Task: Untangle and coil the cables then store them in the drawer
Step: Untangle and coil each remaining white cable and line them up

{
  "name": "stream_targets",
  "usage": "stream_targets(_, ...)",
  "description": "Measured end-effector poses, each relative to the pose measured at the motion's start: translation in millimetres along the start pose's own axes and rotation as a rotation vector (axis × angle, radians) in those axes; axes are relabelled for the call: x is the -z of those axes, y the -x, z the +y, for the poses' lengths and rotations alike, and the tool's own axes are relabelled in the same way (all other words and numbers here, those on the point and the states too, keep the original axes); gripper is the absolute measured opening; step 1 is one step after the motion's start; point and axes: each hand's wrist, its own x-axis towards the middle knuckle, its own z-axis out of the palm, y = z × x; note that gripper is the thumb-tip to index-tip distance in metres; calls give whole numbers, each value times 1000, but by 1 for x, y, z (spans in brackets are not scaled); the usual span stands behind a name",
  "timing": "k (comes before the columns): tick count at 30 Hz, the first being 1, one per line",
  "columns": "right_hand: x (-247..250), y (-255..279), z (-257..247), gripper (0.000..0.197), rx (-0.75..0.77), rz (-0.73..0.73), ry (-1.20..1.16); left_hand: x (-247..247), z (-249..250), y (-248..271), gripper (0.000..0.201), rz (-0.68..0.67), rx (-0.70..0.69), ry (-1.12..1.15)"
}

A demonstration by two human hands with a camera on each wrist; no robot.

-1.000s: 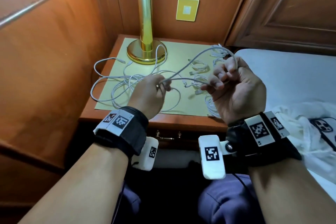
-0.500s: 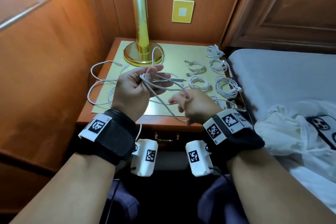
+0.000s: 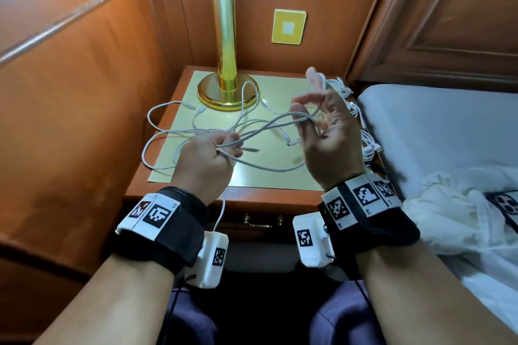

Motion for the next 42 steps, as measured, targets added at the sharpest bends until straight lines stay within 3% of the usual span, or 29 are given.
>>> stream_targets(3,4,1,-6,8,96,28,76,-1,-1,1,30,-48,-8,-52)
stream_targets(9,20,7,-37,7,360,29,295,7,14,9,26,1,-129,69)
stream_targets(12,34,22,-60,9,434,26,320,16,30,31,15,7,-217,190)
stream_targets(15,46,52,-84,15,438,23,279,29,42,71,20,4,-199,198)
stream_targets(19,53,118,-114,13,324,-7,92,39,49,131,15,-3,-120,206)
stream_targets(21,58,153,-122,6,245,-54,71,43,46,157,11,-26,-158,140)
stream_targets(22,62,166,-122,6,158,-98,98,45,44,167,9,-67,-184,94)
stream_targets(24,72,181,-115,15,-161,-269,208,55,44,181,10,-205,-153,-16)
stream_targets(26,83,185,-101,40,-480,-504,364,67,46,187,27,-364,-36,-178)
stream_targets(28,92,190,-88,62,-663,-657,461,75,44,193,39,-487,129,-207)
stream_targets(30,95,199,-76,60,-659,-622,474,74,36,199,36,-464,221,-114)
stream_targets(33,92,218,-74,34,-576,-515,367,59,29,206,10,-274,201,59)
stream_targets(35,88,231,-81,24,-538,-563,328,46,37,208,11,-228,203,177)
stream_targets(38,77,242,-92,28,-517,-671,207,29,52,214,20,-297,279,397)
stream_targets(42,67,235,-100,32,-648,-587,-91,20,48,222,20,-444,292,414)
